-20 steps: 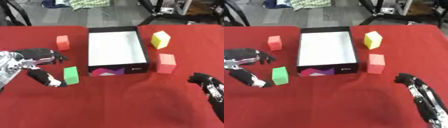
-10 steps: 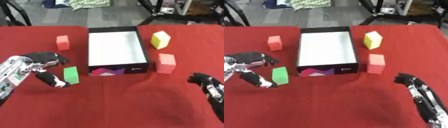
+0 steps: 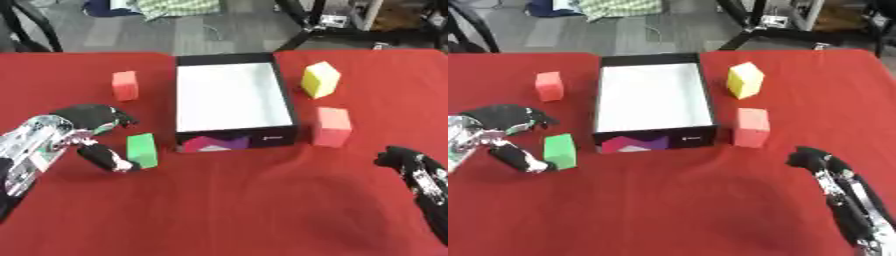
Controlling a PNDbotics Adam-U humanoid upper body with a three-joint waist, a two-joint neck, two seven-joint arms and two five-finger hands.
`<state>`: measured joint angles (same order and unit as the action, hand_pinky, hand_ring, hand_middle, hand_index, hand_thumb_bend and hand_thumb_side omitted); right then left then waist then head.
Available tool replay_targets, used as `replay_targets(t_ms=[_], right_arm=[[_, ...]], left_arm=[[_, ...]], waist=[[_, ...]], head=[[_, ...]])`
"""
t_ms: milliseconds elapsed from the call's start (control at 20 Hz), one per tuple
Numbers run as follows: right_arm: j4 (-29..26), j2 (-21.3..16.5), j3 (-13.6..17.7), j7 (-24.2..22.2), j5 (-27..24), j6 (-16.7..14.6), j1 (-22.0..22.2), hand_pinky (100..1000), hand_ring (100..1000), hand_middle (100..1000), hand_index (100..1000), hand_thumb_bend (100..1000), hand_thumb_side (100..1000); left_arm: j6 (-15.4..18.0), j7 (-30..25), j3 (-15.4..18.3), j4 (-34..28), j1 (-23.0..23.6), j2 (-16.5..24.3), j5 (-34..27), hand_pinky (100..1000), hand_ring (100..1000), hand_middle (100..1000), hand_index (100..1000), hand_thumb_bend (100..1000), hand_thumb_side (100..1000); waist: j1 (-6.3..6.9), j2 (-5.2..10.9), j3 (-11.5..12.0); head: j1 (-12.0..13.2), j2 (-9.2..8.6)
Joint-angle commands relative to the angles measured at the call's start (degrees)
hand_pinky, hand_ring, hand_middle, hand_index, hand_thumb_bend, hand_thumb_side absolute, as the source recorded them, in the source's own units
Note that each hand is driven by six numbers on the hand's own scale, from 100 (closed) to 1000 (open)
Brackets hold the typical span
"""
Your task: Pick up objects on the table and place them in the box.
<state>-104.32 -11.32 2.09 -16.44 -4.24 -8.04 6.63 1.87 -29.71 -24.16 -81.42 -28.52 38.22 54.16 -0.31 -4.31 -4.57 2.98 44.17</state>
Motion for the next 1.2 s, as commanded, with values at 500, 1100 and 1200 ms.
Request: replay_targets(t_ms=[500, 1100, 1200], right_arm=[[-0.52, -1.02, 0.09, -0.17, -0.08, -0.05, -0.21, 1000, 784, 723, 808, 100, 722], [-0.44, -1.0, 0.14, -0.15, -0.1, 0.0, -0.16, 1000, 784, 723, 808, 100, 724], [-0.42, -1.0, 0.16, -0.14, -0.09, 0.0, -0.16, 1000, 784, 723, 808, 100, 724]], left_arm=[[1.1, 3.11, 0.33, 4.41, -2.39, -1.43, 2.7, 757, 696, 708, 886, 482, 631], [0.51, 4.64, 0.89, 4.24, -2.35, -1.88, -3.19, 745, 623, 578, 597, 277, 494], [-0.43, 5.79, 1.37, 3.11, -2.26, -1.54, -4.46, 746, 616, 570, 565, 235, 472]], waist=[[0.65, 1.61, -0.12], [0.68, 1.58, -0.09], [0.69, 1.59, -0.09]], head=[[0.14, -0.05], [0.02, -0.05], [-0.03, -0.05]])
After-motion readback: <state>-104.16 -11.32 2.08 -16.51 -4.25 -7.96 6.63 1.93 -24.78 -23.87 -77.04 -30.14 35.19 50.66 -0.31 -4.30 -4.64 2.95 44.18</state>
